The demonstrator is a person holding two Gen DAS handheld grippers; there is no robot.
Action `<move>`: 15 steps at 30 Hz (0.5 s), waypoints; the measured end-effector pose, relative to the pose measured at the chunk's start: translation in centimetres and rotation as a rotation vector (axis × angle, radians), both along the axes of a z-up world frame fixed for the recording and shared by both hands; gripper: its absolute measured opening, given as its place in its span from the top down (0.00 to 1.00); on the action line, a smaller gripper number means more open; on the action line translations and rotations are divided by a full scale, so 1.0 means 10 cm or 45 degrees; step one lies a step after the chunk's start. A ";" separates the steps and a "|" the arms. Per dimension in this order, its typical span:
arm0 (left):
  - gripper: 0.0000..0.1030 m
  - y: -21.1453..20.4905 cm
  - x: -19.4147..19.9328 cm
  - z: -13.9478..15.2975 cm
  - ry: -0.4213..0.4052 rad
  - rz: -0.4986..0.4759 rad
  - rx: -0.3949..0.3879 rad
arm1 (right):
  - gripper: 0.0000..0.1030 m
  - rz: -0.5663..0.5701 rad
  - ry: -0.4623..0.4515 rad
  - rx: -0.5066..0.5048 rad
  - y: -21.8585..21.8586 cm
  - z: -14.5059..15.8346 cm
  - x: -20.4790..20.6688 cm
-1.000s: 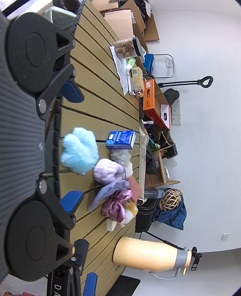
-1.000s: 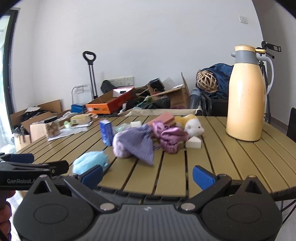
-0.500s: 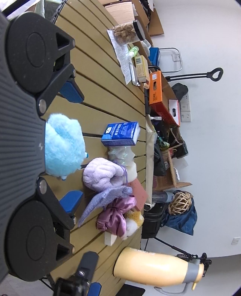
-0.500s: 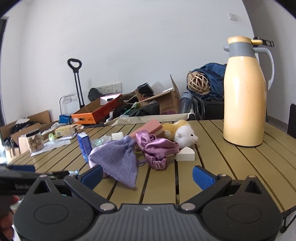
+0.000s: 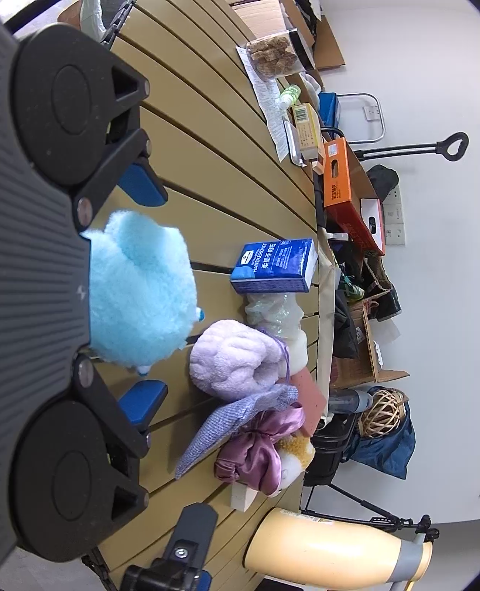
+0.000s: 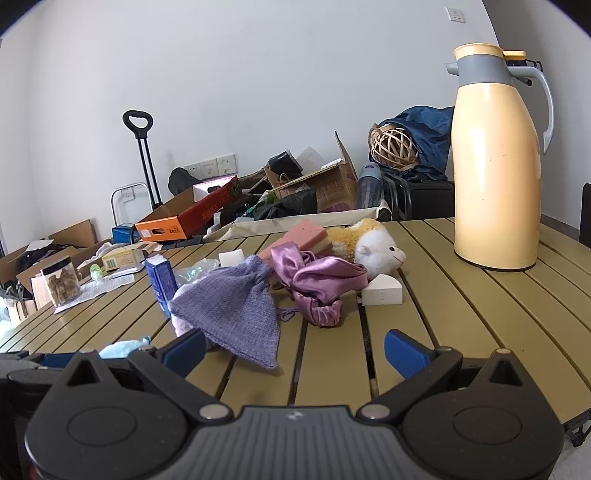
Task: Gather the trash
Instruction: 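Reach the left tool to the light-blue fluffy ball and close on it, then grasp the purple drawstring pouch with the right tool while the left tool holds the blue ball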
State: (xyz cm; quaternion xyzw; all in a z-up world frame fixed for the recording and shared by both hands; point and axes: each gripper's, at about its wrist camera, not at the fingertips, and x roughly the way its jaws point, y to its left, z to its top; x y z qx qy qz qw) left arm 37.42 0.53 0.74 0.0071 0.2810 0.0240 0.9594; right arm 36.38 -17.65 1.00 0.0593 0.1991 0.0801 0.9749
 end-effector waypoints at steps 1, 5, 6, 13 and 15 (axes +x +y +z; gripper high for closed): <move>0.04 -0.01 0.00 -0.01 0.001 0.000 0.005 | 0.00 -0.001 -0.001 -0.001 0.01 0.00 0.00; 0.20 0.00 0.00 -0.04 0.014 0.002 0.005 | 0.00 -0.003 -0.011 -0.004 0.02 0.01 -0.02; 0.22 0.01 0.00 -0.04 0.012 0.003 0.005 | 0.00 -0.004 -0.011 -0.004 0.02 0.01 -0.02; 0.27 0.05 -0.03 0.00 -0.018 -0.001 -0.011 | 0.00 0.001 -0.007 0.012 0.04 0.01 0.02; 0.27 0.09 -0.05 0.04 -0.037 0.012 -0.022 | 0.00 0.006 -0.005 0.018 0.07 0.02 0.04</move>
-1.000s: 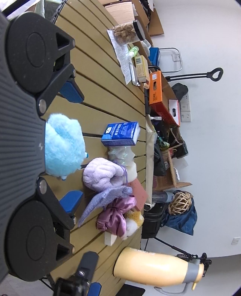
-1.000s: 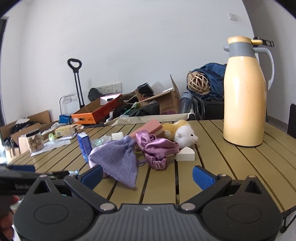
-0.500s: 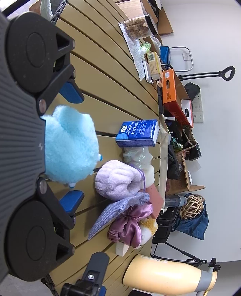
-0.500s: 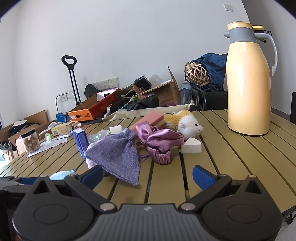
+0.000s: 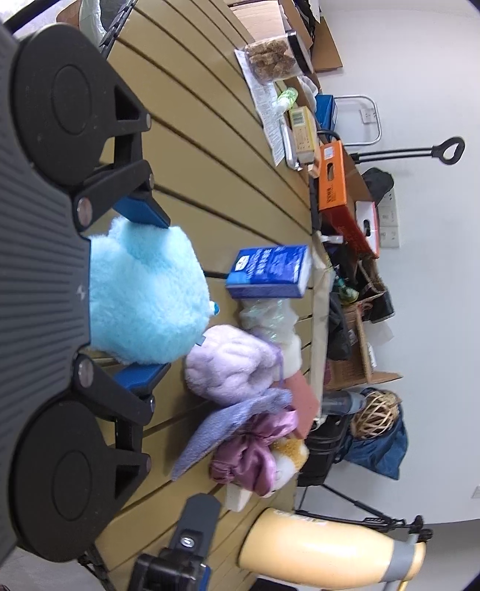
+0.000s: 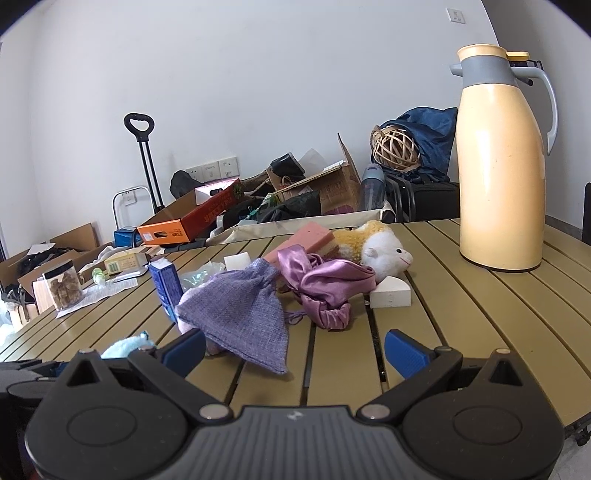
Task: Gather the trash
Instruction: 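Grasp the purple drawstring pouch with the right tool while the left tool holds the blue ball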
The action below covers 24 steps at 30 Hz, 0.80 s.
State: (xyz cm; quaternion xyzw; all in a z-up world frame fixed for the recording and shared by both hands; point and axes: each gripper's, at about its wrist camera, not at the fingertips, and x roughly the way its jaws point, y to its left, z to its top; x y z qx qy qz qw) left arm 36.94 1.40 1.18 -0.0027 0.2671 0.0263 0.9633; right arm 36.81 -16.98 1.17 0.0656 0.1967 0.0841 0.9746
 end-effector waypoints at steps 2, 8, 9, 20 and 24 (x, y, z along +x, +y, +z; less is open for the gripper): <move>0.27 0.06 -0.01 0.06 -0.019 0.019 -0.013 | 0.00 0.014 0.007 -0.004 0.04 0.00 0.03; 0.27 0.29 -0.02 0.21 -0.074 0.117 -0.034 | 0.01 0.053 0.037 -0.106 0.31 -0.05 0.16; 0.27 0.33 -0.02 0.23 -0.079 0.132 -0.041 | 0.01 0.051 0.051 -0.127 0.36 -0.07 0.19; 0.26 0.58 -0.03 0.25 -0.074 0.218 -0.043 | 0.17 0.004 0.063 -0.283 0.73 -0.22 0.42; 0.26 0.60 -0.03 0.25 -0.073 0.225 -0.045 | 0.25 -0.019 0.063 -0.343 0.82 -0.27 0.47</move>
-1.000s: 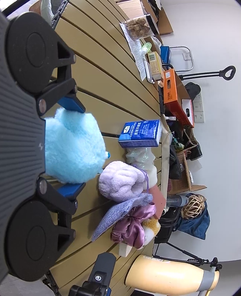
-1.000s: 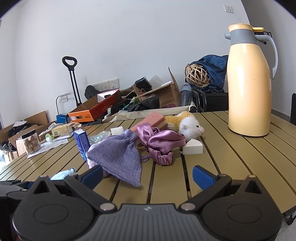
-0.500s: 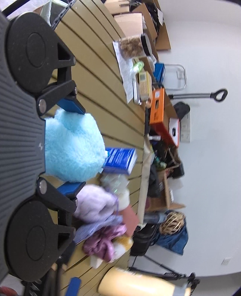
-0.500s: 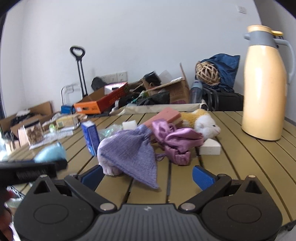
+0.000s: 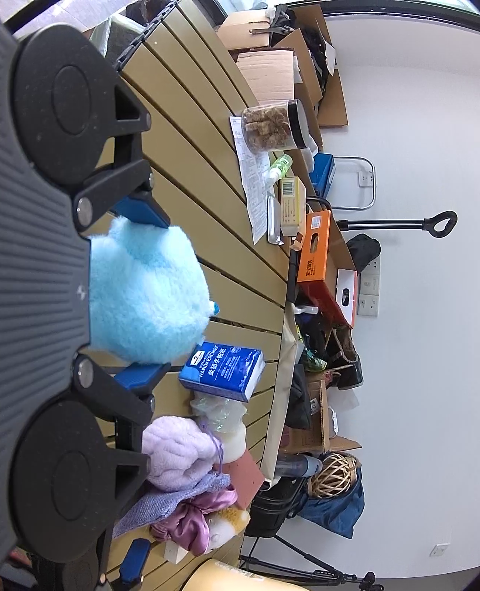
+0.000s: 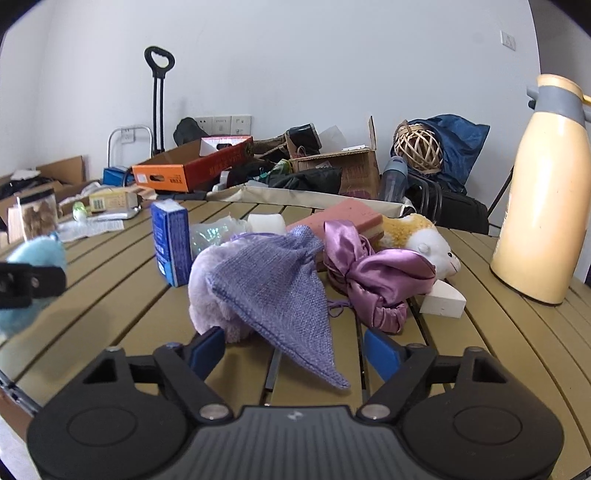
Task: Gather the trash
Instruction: 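Grasp the purple drawstring pouch with the right tool while the left tool holds the blue ball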
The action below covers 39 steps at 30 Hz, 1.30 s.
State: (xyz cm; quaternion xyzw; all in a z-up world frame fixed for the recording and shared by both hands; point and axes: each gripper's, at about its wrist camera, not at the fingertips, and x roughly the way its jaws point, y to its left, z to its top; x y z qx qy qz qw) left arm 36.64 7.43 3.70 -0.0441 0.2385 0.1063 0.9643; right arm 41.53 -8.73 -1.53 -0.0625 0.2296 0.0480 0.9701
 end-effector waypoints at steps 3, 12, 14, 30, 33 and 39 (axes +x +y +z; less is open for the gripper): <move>0.26 0.00 0.00 0.00 -0.001 -0.003 -0.004 | 0.45 -0.011 -0.012 -0.044 0.05 -0.02 0.03; 0.26 -0.02 -0.01 0.01 -0.011 -0.003 -0.004 | 0.83 0.041 -0.033 -0.023 0.06 -0.02 0.03; 0.26 -0.02 -0.02 0.02 -0.013 -0.003 -0.004 | 0.89 0.053 -0.047 -0.009 0.04 -0.02 0.03; 0.26 -0.06 -0.11 0.08 -0.059 -0.032 0.002 | 0.97 0.198 -0.267 0.349 -0.45 0.30 -0.32; 0.26 -0.10 -0.14 0.10 -0.069 -0.040 0.002 | 0.97 0.214 -0.278 0.422 -0.57 0.36 -0.41; 0.26 -0.20 -0.23 0.17 -0.103 -0.062 -0.003 | 0.97 0.260 -0.311 0.492 -0.74 0.46 -0.61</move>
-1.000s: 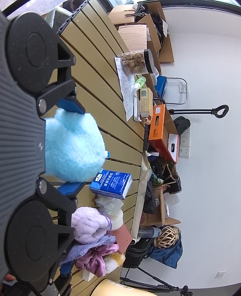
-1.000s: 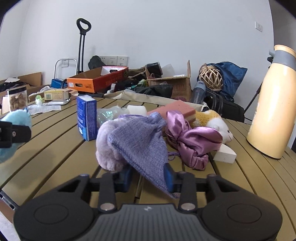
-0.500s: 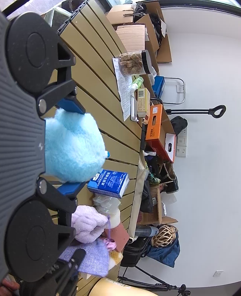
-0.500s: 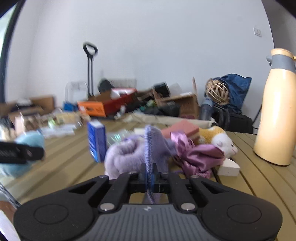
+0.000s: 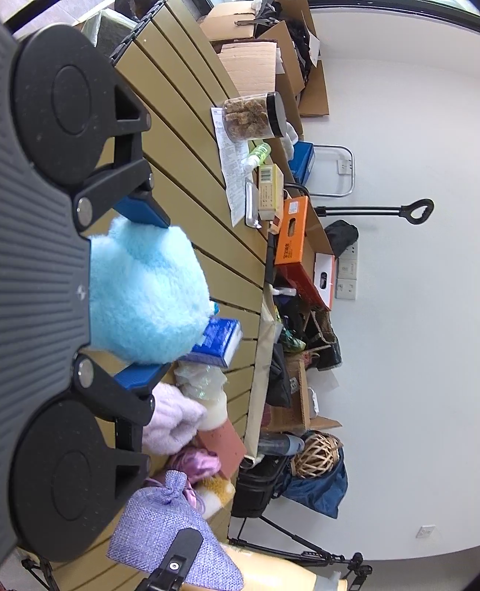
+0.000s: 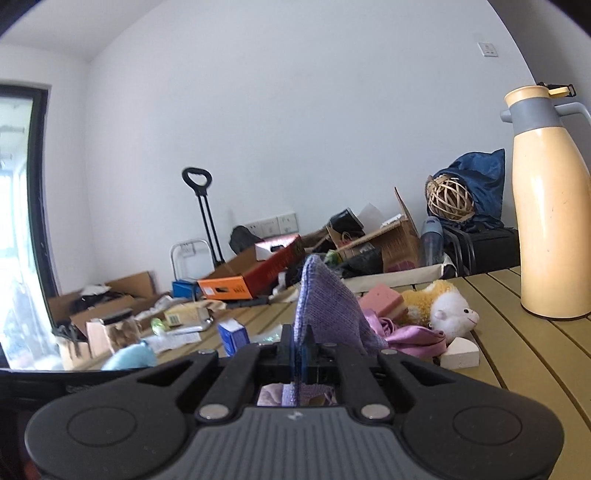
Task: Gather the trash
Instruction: 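Grasp the purple drawstring pouch with the right tool while the left tool holds the blue ball, then carry the blue ball with the left tool over the black bin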
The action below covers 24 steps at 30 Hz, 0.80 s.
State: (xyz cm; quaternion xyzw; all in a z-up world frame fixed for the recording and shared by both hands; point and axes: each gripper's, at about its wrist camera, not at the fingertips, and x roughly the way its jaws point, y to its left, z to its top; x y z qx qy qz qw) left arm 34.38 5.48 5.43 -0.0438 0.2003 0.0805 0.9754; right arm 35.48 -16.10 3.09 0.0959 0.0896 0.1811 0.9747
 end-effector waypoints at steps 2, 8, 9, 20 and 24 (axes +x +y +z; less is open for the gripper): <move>0.26 -0.05 -0.06 0.04 -0.015 -0.015 -0.005 | 0.97 0.008 -0.009 0.006 -0.04 0.03 -0.08; 0.26 -0.19 -0.33 0.15 -0.047 -0.063 -0.033 | 0.97 0.020 -0.043 -0.002 -0.13 0.14 -0.38; 0.26 -0.21 -0.39 0.15 -0.047 -0.071 -0.042 | 0.97 0.021 -0.048 0.000 -0.15 0.16 -0.44; 0.26 -0.31 -1.08 0.22 -0.036 -0.137 -0.027 | 0.97 0.048 -0.053 0.010 -0.28 0.26 -1.15; 0.26 -0.33 -1.32 0.22 -0.019 -0.156 -0.018 | 0.97 0.070 -0.058 -0.014 -0.30 0.30 -1.44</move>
